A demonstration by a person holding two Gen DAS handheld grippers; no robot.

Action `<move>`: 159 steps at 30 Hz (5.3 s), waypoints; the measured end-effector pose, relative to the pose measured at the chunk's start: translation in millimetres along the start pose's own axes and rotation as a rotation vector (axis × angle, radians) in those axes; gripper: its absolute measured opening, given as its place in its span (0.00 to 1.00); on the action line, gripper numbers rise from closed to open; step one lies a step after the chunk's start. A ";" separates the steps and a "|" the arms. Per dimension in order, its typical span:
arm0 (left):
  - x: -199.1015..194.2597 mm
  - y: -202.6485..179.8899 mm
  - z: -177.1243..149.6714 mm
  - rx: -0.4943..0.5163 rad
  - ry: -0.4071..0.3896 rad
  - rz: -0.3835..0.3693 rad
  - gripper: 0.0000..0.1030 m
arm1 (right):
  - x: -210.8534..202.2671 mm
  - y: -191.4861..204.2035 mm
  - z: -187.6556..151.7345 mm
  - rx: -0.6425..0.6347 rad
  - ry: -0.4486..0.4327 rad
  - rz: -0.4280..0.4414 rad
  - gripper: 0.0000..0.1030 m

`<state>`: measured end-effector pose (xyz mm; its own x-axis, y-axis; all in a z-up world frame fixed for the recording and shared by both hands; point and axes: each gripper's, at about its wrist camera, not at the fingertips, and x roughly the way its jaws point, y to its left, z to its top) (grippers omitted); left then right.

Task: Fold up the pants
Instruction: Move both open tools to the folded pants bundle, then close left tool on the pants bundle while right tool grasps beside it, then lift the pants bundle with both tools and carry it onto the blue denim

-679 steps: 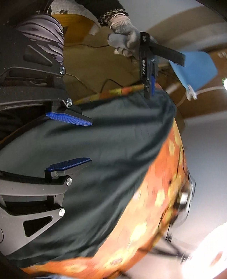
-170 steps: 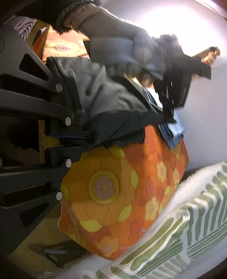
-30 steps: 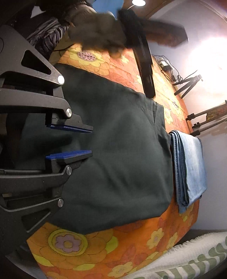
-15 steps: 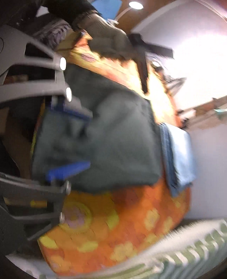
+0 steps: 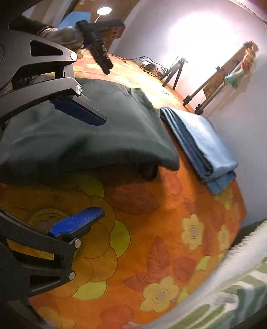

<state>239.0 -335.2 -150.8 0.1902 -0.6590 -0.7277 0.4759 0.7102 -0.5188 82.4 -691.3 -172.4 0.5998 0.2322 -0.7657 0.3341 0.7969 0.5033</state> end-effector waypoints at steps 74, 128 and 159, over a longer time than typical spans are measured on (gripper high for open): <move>30.7 -52.6 -5.5 0.146 -0.051 0.020 0.11 | 43.0 68.1 12.3 -0.172 0.015 0.094 0.16; -45.2 -67.2 -0.1 0.167 -0.235 -0.031 0.10 | -56.1 131.7 8.1 -0.312 -0.256 -0.044 0.17; -6.0 -107.4 180.3 0.251 -0.425 0.030 0.08 | 0.5 132.1 226.7 -0.335 -0.322 -0.067 0.17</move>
<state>341.6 -452.1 -9.8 0.5152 -0.7192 -0.4662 0.6470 0.6831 -0.3388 291.7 -712.4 -15.6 0.7979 0.0313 -0.6020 0.1583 0.9527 0.2594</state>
